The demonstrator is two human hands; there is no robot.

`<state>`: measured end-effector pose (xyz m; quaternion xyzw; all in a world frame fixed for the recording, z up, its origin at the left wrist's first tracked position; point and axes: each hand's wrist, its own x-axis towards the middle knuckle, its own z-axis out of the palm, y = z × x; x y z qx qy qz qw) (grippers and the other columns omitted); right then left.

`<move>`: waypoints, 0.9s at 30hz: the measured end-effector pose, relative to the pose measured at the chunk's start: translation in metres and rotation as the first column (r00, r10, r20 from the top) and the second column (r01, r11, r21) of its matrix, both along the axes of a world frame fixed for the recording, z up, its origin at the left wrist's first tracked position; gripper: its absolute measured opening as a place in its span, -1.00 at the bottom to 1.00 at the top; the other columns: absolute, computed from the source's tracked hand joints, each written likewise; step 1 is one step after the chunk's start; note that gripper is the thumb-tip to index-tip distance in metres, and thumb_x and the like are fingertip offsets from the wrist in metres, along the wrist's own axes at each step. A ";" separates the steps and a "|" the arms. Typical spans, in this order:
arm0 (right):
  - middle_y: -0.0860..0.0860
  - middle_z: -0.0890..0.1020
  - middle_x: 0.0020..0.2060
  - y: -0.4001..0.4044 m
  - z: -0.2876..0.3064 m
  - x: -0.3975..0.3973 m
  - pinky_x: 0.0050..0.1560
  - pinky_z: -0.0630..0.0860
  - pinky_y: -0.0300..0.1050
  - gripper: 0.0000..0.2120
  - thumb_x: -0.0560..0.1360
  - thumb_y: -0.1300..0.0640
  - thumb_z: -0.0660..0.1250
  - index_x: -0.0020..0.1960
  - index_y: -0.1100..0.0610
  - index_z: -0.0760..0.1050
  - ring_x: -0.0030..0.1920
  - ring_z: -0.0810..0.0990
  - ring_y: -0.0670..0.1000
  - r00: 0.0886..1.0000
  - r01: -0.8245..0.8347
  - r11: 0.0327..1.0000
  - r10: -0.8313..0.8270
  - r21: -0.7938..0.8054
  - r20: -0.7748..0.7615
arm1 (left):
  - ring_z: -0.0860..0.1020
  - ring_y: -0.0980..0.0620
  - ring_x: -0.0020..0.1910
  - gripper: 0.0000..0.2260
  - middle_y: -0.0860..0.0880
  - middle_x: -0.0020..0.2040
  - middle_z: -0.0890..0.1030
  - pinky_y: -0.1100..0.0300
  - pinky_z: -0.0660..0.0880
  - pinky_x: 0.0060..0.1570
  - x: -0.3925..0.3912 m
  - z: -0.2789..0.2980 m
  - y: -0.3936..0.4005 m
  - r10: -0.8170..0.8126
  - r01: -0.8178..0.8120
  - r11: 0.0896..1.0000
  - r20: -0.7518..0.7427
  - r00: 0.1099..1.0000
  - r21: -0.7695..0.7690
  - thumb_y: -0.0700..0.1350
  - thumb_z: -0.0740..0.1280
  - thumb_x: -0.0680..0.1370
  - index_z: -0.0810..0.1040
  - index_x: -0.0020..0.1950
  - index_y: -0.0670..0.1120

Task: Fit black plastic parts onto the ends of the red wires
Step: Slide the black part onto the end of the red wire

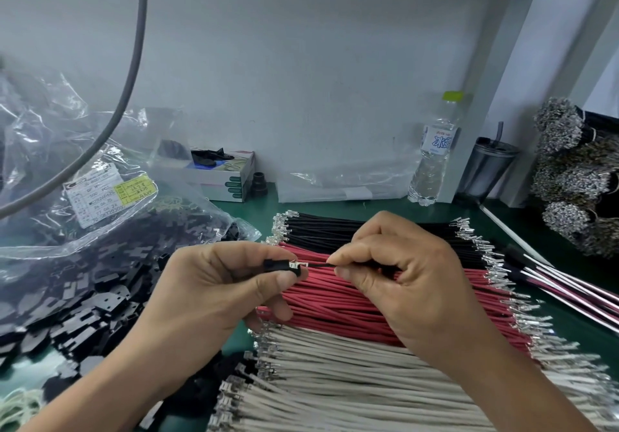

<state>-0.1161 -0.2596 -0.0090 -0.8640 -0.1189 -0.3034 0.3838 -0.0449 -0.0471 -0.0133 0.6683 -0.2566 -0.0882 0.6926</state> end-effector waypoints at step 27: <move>-0.15 0.53 -0.21 0.021 -0.004 -0.001 -0.15 0.48 -0.26 -0.96 0.50 0.11 0.45 -0.10 0.06 0.67 -0.14 0.57 -0.08 0.995 0.085 0.987 -0.077 -0.138 0.058 | 0.65 0.04 -0.41 -0.80 -0.16 -0.30 0.72 0.36 0.51 -0.44 0.000 -0.009 -0.003 0.046 -0.047 0.999 0.106 0.993 0.009 -0.24 0.57 0.31 0.80 -0.11 -0.03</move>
